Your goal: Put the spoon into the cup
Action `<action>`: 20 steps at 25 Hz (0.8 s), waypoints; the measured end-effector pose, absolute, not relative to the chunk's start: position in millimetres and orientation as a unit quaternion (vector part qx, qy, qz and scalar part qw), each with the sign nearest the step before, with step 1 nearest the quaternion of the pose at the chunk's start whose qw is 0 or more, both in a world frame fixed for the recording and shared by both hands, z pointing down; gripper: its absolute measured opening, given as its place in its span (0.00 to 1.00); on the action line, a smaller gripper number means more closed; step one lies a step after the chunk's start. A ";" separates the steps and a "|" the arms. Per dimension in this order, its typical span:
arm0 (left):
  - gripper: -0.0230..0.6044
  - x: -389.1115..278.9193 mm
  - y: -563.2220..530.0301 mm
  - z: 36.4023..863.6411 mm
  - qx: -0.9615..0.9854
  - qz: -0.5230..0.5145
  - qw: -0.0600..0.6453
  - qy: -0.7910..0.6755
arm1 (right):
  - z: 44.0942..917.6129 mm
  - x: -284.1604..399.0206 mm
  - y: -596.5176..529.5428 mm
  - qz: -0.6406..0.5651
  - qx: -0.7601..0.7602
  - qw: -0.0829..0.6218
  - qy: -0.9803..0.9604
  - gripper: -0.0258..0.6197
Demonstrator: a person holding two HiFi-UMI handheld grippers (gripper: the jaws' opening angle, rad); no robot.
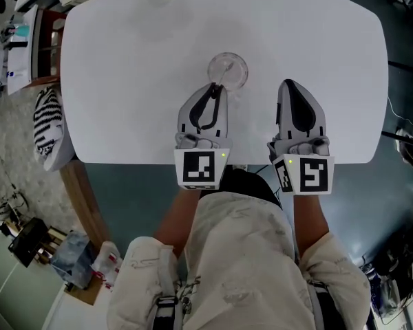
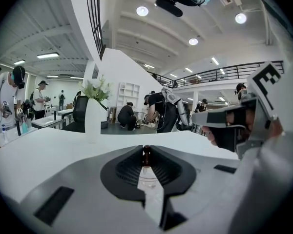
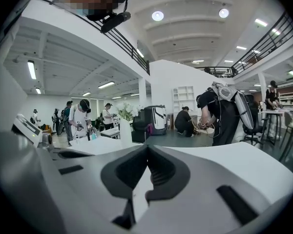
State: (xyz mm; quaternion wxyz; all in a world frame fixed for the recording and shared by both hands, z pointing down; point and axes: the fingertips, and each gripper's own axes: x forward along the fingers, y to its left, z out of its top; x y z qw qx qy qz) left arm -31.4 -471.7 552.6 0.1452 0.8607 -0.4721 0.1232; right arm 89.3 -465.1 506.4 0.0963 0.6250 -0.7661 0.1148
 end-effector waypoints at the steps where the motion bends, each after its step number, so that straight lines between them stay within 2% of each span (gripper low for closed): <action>1: 0.10 -31.7 -472.1 555.4 0.860 0.126 0.148 -0.471 | 507.6 88.8 -465.7 0.116 0.625 0.096 -0.766 0.02; 20: 0.11 -34.5 -476.0 584.7 0.845 0.138 0.185 -0.483 | 521.8 81.3 -458.5 0.122 0.620 0.112 -0.767 0.02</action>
